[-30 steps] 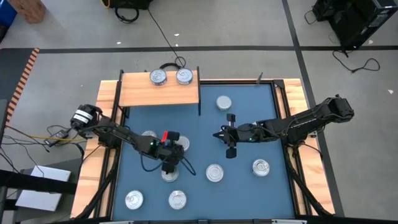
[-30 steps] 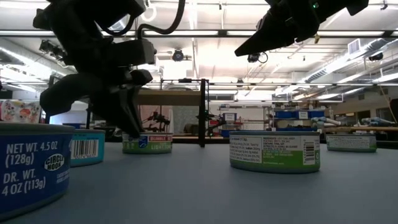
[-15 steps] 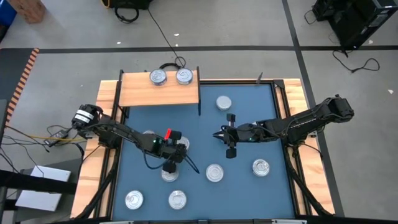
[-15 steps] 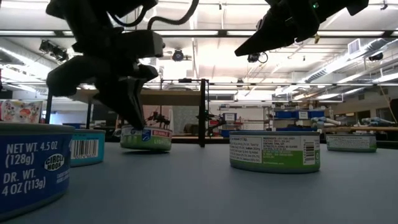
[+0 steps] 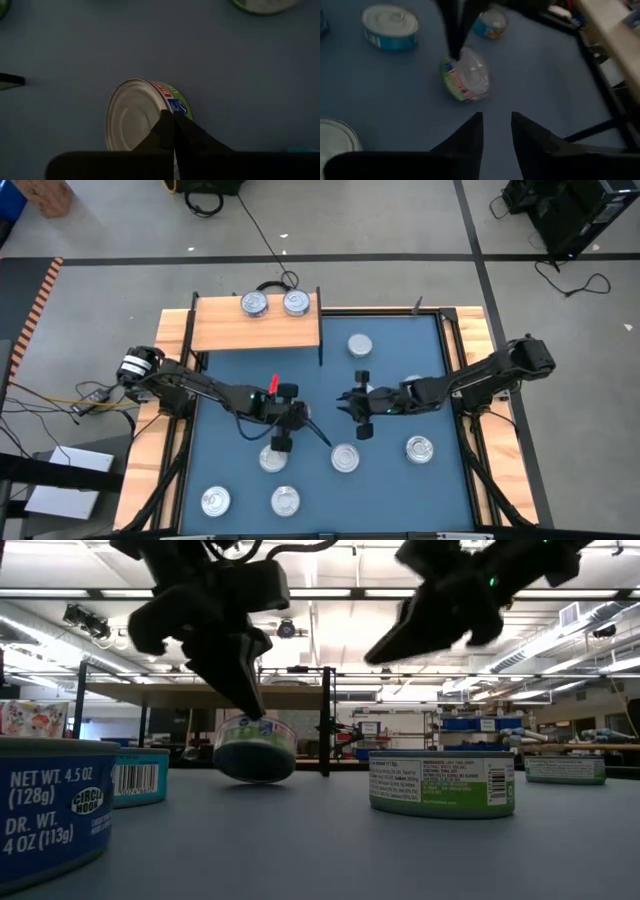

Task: Stack canned seafood by type on shelf
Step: Put the green white tuna can on the shelf

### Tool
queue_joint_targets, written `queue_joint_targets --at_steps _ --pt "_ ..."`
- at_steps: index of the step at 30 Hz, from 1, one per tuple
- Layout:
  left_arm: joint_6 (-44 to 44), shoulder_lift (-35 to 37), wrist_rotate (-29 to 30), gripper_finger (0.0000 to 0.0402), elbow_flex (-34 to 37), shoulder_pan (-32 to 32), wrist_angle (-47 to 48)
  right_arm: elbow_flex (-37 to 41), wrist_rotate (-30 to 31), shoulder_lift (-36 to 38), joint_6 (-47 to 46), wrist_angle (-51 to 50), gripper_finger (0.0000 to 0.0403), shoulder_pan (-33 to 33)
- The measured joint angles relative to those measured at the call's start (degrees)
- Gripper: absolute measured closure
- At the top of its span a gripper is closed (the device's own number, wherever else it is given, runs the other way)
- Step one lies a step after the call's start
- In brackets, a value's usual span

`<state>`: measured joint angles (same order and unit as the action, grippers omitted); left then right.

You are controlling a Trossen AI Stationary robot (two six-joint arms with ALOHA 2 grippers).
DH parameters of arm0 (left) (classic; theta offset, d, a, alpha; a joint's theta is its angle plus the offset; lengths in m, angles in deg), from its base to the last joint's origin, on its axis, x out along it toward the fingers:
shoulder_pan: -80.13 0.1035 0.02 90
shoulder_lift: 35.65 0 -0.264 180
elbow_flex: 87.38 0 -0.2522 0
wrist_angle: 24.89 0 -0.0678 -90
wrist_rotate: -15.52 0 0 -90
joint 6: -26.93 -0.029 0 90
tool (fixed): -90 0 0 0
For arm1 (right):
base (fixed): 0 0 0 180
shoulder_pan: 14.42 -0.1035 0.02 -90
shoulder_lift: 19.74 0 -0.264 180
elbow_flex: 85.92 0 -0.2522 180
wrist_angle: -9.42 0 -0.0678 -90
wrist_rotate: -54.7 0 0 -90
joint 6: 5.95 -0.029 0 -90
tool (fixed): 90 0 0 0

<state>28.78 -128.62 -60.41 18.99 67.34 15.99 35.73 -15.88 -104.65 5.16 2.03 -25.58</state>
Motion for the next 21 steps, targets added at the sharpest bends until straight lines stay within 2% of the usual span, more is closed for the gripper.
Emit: queue_joint_targets --at_steps 9,16,21 --pt "3.0 0.0 -1.3 0.0401 -0.3 3.1 0.0 -0.7 0.0 -11.4 5.3 13.0 0.0216 -0.8" --pt "3.6 0.1 -1.3 0.0401 -0.3 4.7 -1.3 -6.3 4.4 -18.4 10.4 13.3 0.0167 -0.8" --pt "3.7 1.0 -1.3 0.0401 -0.3 5.3 -2.1 -9.8 4.7 -23.2 13.4 13.4 0.0146 -0.3"
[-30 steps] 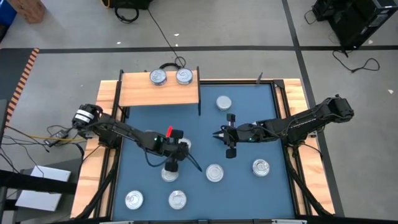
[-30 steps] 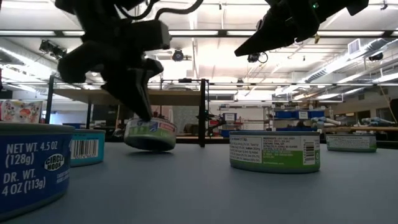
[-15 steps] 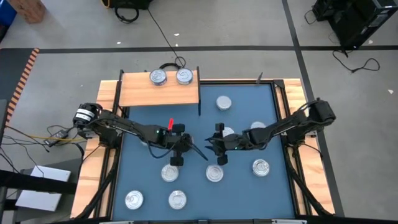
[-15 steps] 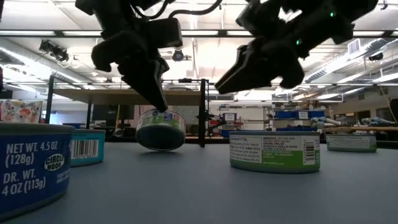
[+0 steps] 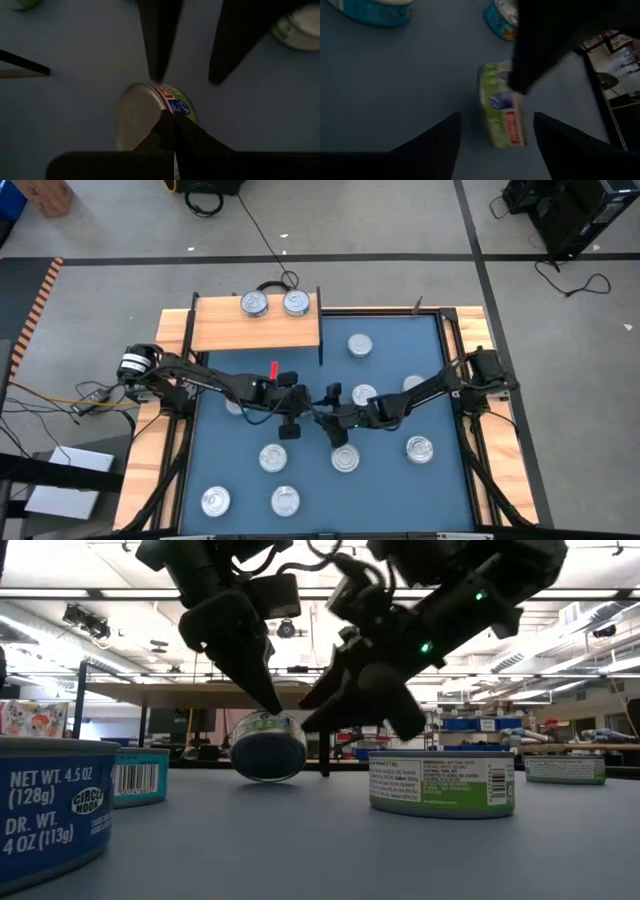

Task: Stack canned seafood by type on shelf
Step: Put the green white tuna can on the shelf

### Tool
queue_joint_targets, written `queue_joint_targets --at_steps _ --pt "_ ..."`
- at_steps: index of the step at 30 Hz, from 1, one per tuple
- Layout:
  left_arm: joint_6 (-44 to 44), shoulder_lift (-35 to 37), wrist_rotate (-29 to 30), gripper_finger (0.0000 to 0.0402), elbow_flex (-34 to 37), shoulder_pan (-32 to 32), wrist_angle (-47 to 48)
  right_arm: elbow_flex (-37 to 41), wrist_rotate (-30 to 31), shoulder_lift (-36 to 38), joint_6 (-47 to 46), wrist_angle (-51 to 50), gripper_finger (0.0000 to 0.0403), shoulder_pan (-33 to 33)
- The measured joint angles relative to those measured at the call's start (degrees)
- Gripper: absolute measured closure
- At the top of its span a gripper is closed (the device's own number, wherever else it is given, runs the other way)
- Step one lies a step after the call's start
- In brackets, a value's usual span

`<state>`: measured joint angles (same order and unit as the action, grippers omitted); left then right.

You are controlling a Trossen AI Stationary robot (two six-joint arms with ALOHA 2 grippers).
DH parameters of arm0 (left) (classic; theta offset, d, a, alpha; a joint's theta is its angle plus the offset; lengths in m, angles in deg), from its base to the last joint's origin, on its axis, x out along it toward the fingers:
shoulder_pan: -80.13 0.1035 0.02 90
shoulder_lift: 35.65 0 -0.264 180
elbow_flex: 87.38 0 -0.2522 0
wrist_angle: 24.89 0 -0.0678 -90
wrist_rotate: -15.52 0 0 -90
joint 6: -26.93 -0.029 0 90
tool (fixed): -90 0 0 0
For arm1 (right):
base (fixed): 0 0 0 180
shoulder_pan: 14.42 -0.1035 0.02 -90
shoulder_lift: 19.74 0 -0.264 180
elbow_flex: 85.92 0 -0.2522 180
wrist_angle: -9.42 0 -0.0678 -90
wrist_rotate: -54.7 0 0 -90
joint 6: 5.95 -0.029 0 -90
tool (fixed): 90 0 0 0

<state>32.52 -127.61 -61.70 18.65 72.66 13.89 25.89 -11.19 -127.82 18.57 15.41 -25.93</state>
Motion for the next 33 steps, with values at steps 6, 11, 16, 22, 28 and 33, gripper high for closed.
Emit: queue_joint_targets --at_steps 6,11,16,22,28,33 --pt "0.0 1.7 0.1 0.0401 0.0 0.1 -0.3 -4.7 6.3 -4.8 4.3 0.2 0.0135 0.2" --pt "-0.1 2.1 0.1 0.0401 0.0 0.1 -0.5 -7.1 5.9 -7.0 5.2 -0.2 0.0139 1.2" --pt "-0.2 2.1 0.1 0.0401 0.0 0.1 -1.2 -7.5 0.3 -7.2 5.9 0.0 0.0166 2.4" --pt "0.9 2.6 0.8 0.0401 0.0 -0.5 2.9 -7.4 0.3 -7.2 5.6 -1.2 0.0211 3.5" --pt "2.2 2.7 1.2 0.0392 1.7 -3.6 6.5 -7.4 1.8 -5.7 5.6 -6.5 0.022 2.8" --pt "2.4 2.5 2.5 0.0351 5.7 -5.3 2.9 -7.4 1.8 -3.6 3.3 -10.8 0.022 1.8"
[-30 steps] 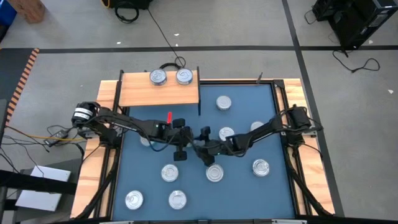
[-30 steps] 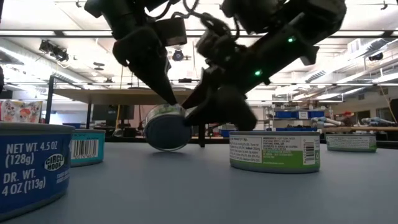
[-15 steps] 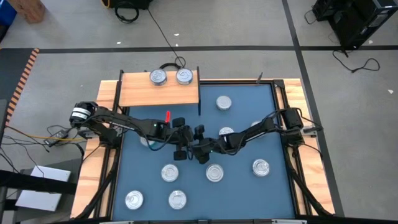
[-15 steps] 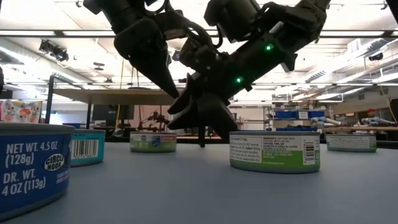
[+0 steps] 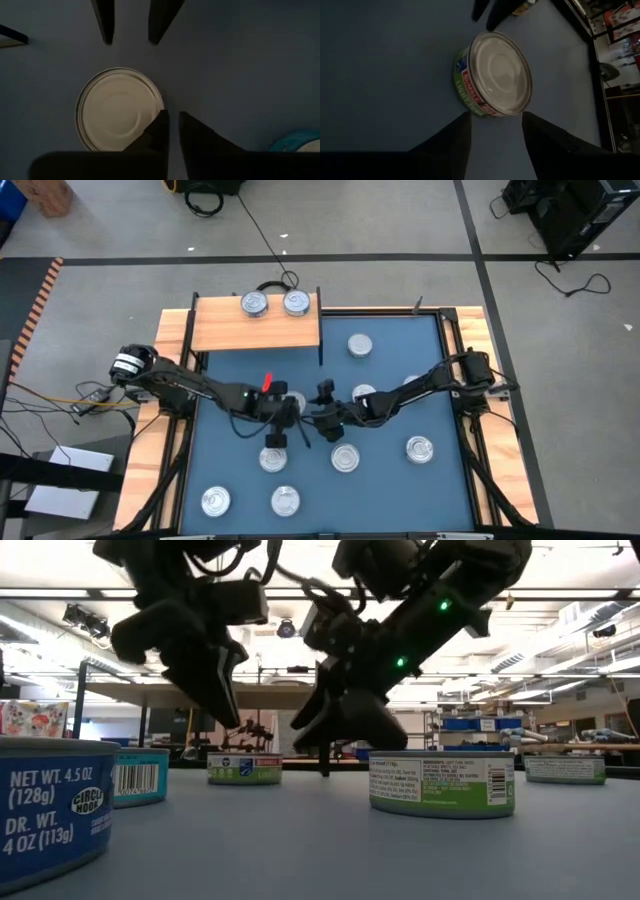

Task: Stack canned seafood by type on shelf
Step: Put the green white tuna can on the shelf

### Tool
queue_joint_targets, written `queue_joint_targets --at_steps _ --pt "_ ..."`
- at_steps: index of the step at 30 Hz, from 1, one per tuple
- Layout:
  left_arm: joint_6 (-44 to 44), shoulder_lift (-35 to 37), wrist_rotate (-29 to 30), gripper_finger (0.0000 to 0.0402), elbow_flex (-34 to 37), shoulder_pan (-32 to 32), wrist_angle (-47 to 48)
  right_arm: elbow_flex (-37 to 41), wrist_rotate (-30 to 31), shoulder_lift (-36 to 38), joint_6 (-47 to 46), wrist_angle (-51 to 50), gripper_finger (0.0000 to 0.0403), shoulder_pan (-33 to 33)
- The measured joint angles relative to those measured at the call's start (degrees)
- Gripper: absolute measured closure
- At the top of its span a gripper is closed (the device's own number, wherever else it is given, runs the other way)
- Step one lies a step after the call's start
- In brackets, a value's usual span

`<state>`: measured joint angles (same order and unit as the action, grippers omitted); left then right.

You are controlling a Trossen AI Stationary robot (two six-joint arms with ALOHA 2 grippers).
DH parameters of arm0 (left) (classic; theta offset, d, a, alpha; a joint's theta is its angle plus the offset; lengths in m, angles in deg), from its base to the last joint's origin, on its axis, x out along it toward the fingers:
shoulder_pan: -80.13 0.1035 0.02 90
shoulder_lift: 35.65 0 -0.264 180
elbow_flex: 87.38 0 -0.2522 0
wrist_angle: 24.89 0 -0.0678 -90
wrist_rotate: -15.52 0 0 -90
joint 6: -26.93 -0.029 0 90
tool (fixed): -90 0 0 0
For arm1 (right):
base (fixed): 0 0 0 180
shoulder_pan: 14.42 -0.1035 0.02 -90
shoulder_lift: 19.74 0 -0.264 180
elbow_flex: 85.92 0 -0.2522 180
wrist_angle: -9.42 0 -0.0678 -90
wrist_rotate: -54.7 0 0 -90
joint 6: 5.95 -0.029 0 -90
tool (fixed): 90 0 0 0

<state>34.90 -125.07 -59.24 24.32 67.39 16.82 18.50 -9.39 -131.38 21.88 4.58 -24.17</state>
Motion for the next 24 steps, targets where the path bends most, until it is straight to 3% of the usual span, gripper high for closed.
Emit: queue_joint_targets --at_steps 9,24 --pt "-4.7 -0.3 4.2 0.0278 4.5 -0.8 -4.3 0.0 0.0 2.6 -0.9 -2.7 0.022 -1.0" --pt "-10.0 -0.3 8.1 0.0289 9.1 -0.8 -8.1 0.0 0.0 2.6 -0.8 -2.7 0.022 -1.0"
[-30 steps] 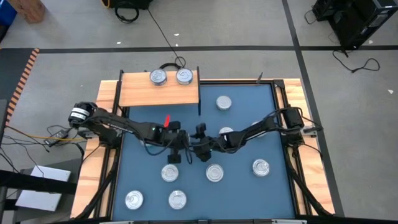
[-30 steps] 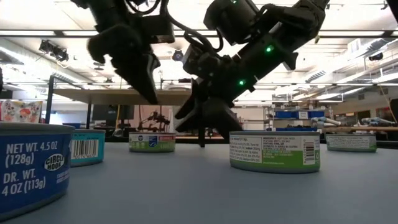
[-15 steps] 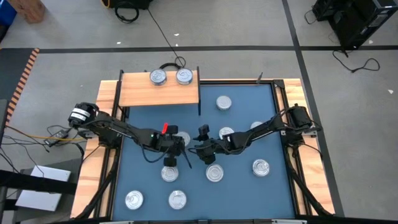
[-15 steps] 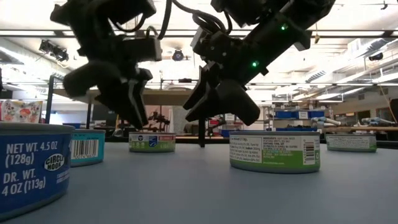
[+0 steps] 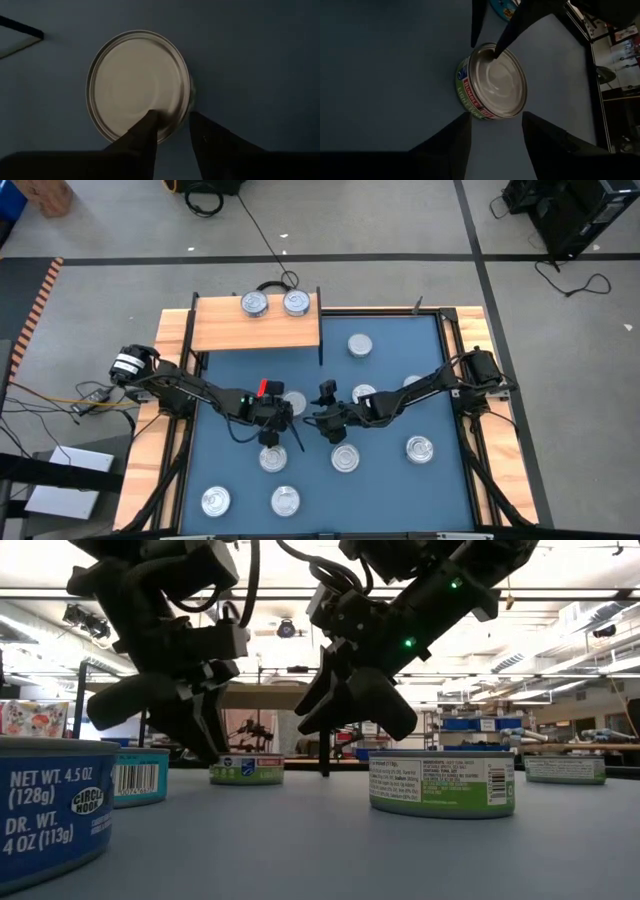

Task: Stack canned seafood by type on shelf
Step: Put the green white tuna can on the shelf

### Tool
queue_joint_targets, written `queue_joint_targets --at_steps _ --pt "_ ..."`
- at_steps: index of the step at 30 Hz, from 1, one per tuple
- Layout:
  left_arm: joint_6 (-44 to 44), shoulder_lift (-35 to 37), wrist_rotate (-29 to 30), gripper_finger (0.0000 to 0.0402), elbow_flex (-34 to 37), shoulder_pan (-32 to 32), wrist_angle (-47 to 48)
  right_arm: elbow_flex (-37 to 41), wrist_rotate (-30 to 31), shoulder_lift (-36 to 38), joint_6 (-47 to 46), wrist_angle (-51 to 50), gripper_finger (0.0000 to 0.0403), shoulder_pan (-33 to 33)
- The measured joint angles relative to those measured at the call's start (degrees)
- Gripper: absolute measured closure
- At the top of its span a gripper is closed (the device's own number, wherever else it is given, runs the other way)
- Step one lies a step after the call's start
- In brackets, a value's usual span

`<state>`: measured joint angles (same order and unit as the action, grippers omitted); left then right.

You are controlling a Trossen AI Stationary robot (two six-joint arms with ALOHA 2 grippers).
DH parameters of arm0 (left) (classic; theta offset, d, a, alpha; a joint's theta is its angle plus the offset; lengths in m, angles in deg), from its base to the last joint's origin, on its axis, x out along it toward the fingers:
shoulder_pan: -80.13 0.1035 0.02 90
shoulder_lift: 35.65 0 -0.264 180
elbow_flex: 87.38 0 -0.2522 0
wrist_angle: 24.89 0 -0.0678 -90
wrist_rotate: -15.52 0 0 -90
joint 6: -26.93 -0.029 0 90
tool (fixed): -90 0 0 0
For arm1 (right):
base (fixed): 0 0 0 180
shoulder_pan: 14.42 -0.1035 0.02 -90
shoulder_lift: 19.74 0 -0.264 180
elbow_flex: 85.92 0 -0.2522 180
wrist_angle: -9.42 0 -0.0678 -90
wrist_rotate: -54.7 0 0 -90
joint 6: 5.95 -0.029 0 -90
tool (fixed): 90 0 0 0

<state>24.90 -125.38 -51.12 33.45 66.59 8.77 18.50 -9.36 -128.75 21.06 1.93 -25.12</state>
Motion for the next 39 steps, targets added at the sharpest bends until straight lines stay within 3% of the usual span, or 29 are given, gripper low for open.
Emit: queue_joint_targets --at_steps 11,19,30,39 --pt "-3.4 0.0 -2.0 0.0395 0.0 0.0 -1.1 0.0 0.3 0.0 -0.1 0.1 0.022 0.0" --pt "2.4 0.4 -7.5 0.0399 -3.2 0.3 -0.6 0.0 5.0 0.0 0.0 0.8 0.0215 0.0" --pt "5.6 0.5 -8.8 0.0401 -7.6 0.5 1.2 0.0 1.1 0.0 1.4 1.3 0.0178 -1.0" --pt "8.7 0.5 -8.5 0.0401 -10.5 3.1 2.1 0.1 1.2 -1.7 4.0 3.8 0.016 -2.0"
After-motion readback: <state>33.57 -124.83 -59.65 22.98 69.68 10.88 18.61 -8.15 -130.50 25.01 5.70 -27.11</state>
